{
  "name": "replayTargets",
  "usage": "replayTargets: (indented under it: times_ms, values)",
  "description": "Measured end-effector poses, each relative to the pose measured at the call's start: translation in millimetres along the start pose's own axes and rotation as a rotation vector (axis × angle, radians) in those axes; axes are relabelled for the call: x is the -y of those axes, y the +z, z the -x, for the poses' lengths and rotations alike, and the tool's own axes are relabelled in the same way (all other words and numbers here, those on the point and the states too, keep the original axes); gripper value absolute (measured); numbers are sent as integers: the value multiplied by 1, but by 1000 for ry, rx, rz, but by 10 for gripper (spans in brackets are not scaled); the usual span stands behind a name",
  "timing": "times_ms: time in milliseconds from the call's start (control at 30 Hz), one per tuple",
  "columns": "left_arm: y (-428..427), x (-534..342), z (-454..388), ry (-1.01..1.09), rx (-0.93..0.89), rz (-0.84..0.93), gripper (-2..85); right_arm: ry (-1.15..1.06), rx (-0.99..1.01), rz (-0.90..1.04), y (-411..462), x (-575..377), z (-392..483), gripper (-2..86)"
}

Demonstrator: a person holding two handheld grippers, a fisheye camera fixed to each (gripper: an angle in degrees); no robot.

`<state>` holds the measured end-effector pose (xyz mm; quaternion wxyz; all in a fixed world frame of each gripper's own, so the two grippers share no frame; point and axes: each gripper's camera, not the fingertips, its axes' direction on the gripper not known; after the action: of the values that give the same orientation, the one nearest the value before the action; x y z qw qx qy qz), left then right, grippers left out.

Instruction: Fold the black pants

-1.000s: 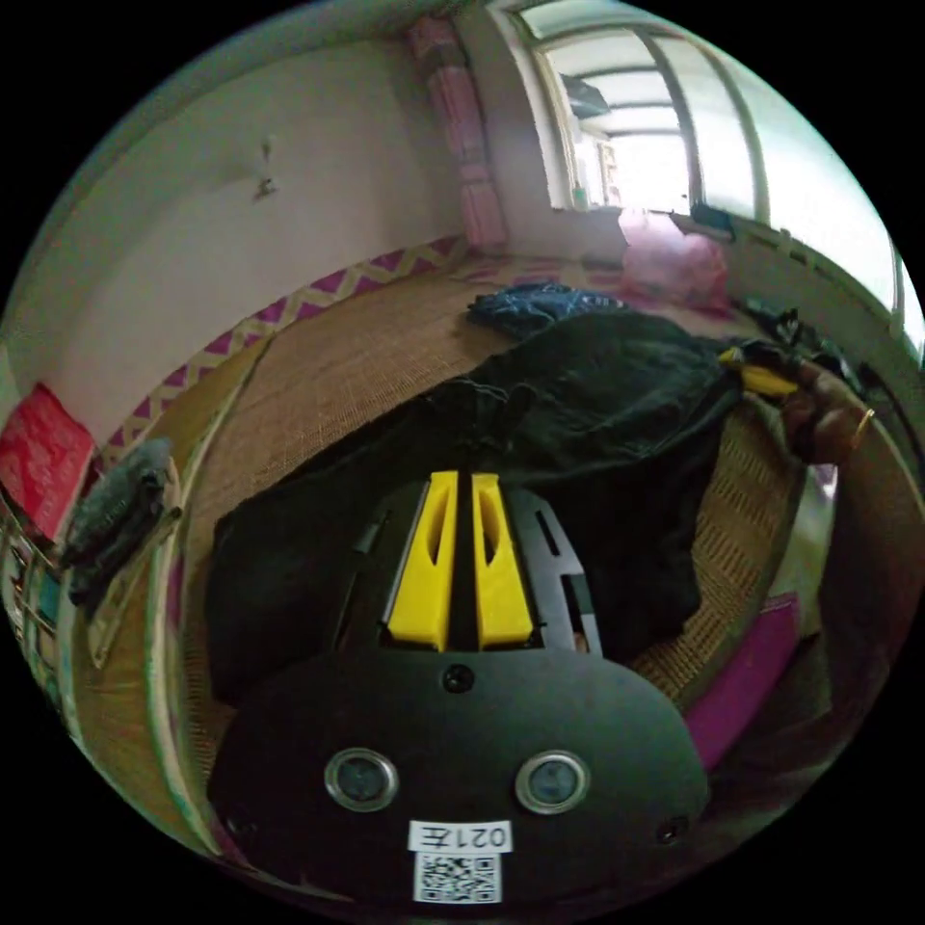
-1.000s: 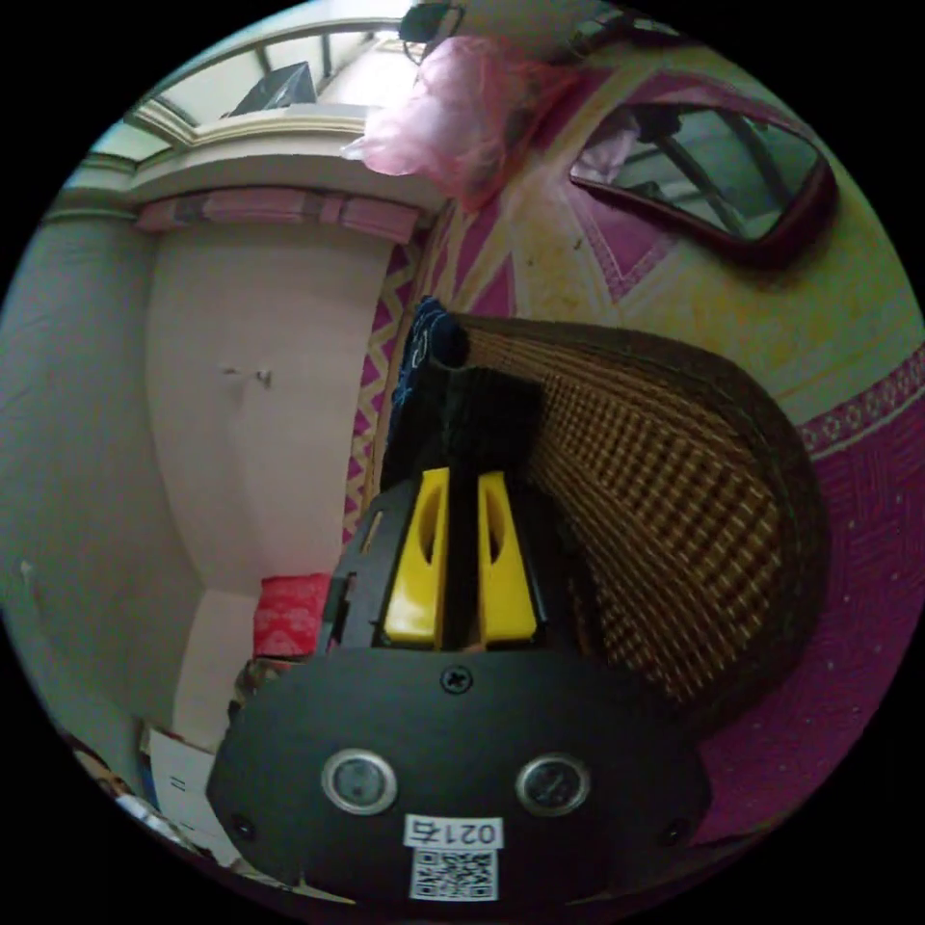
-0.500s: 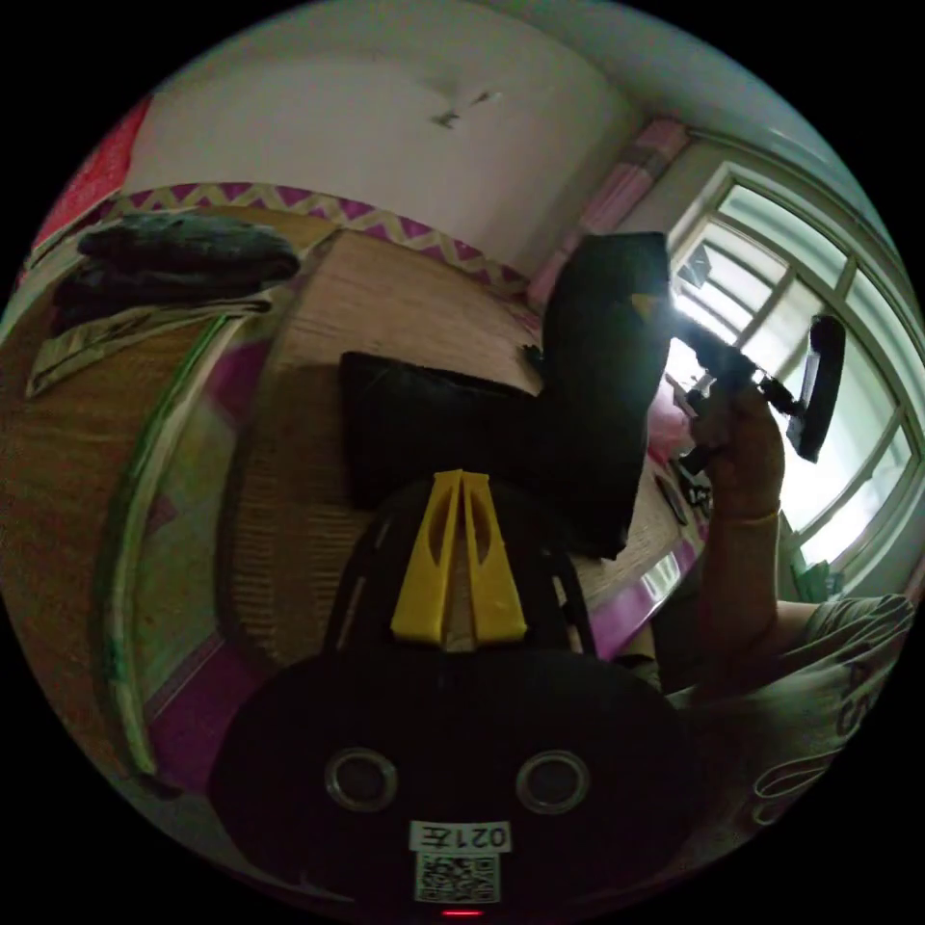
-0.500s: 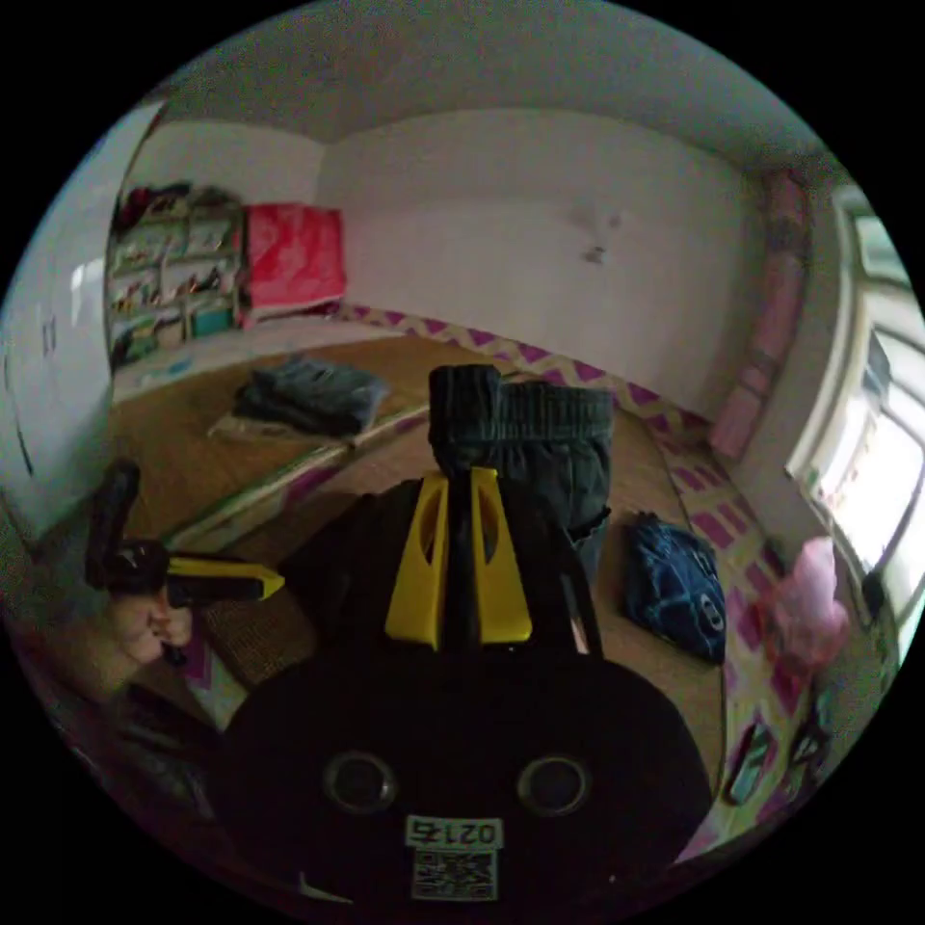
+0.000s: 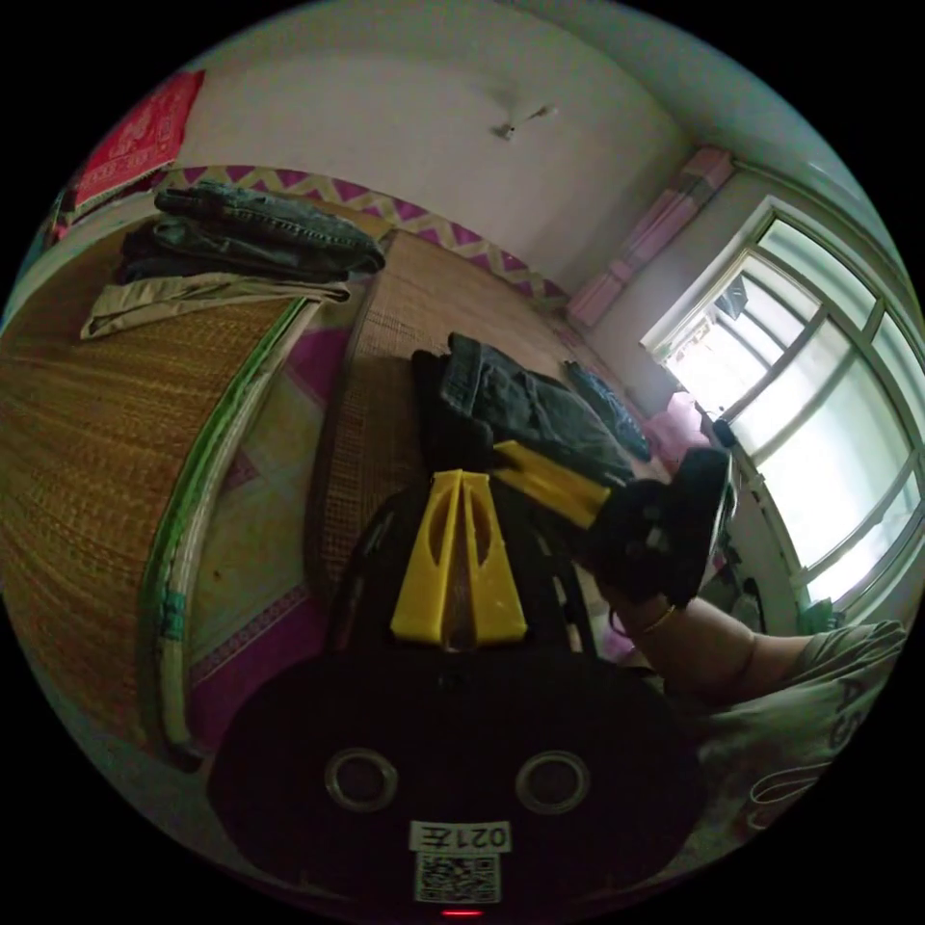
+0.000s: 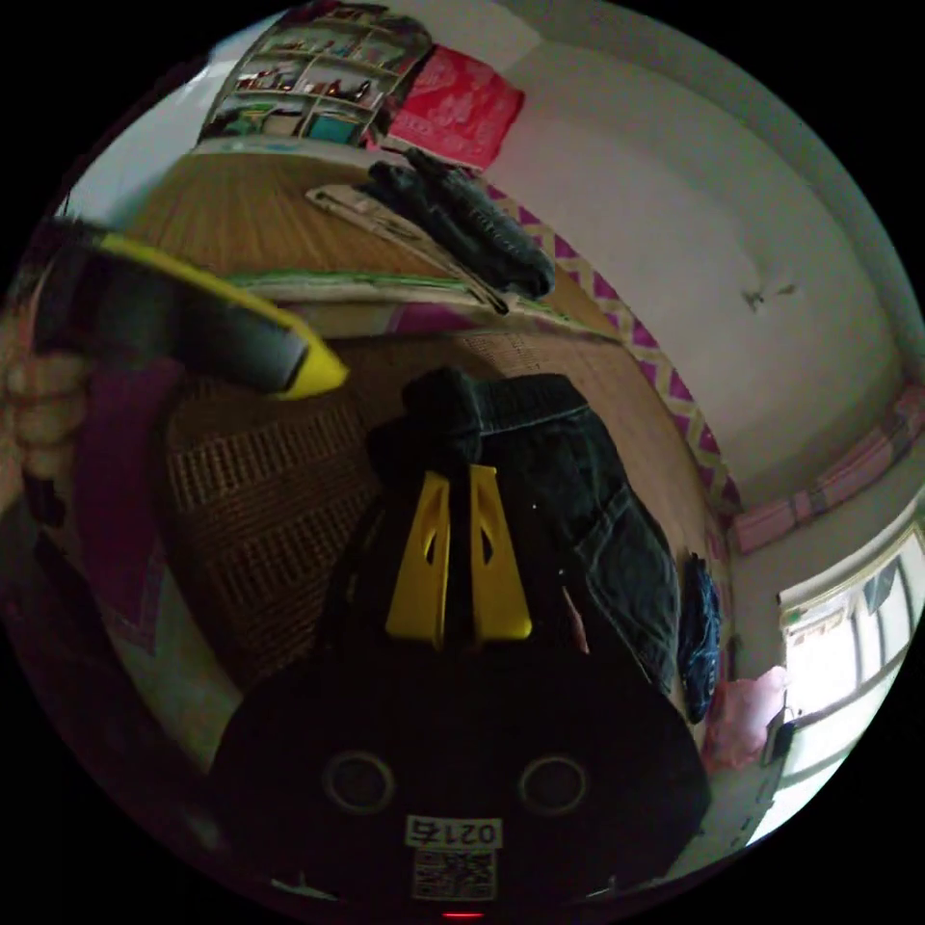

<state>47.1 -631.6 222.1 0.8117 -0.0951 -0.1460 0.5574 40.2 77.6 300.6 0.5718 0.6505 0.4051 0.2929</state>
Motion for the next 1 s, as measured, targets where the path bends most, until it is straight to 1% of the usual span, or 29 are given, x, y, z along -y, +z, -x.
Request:
replayTargets:
  times_ms: [67,100,133,167,200,233,267,300,333,367,400,433,467,533,633,667,733,767,800,867,900,933,1000]
  values:
    - [-1,14,8,11,6,-14,-9,-13,3,-30,0,-4,-3,40]
    - [-1,25,15,11,13,-18,-9,1,93,-38,-4,-8,-15,53]
    - [-1,36,24,-3,16,-11,-8,33,254,-33,-9,-15,-36,72]
    - [0,41,29,-16,15,-5,-8,62,340,-40,-13,-20,-50,84]
    - [2,53,41,-44,8,12,-7,136,489,-58,-18,-34,-83,107]
    - [4,65,56,-79,4,33,-7,238,541,-74,-22,-51,-118,130]
    - [6,70,64,-105,4,43,-7,295,531,-82,-23,-61,-136,132]
    - [7,80,81,-158,-10,51,-8,417,476,-89,-23,-84,-173,136]
    - [8,89,98,-183,-79,41,-7,543,417,-89,-18,-108,-211,139]
    - [8,92,105,-186,-128,35,-7,604,390,-86,-13,-121,-230,140]
    - [11,100,121,-197,-229,41,-5,719,370,-59,0,-146,-264,141]
    - [14,106,136,-220,-282,60,-1,810,402,-43,17,-170,-295,142]
    - [15,109,143,-229,-297,63,2,848,429,-36,26,-181,-308,142]
    - [20,122,166,-248,-316,89,49,956,603,2,68,-216,-346,142]
    - [28,138,189,-249,-251,151,107,1016,753,26,107,-242,-370,143]
    - [32,141,193,-246,-261,170,116,1020,766,35,113,-245,-372,143]
    - [48,151,203,-224,-315,284,146,1020,809,67,133,-252,-379,143]
    - [48,153,204,-217,-332,281,148,1026,820,68,137,-253,-381,142]
    - [52,157,206,-200,-370,317,143,1030,849,75,146,-256,-383,140]
    - [53,163,208,-179,-339,354,122,1040,901,91,161,-261,-387,128]
    - [53,167,210,-157,-292,375,103,1041,938,77,171,-264,-389,111]
    - [53,168,215,-162,-313,379,87,1037,1021,60,184,-267,-389,99]
    - [51,168,228,-206,-381,375,71,1085,1093,34,199,-278,-393,80]
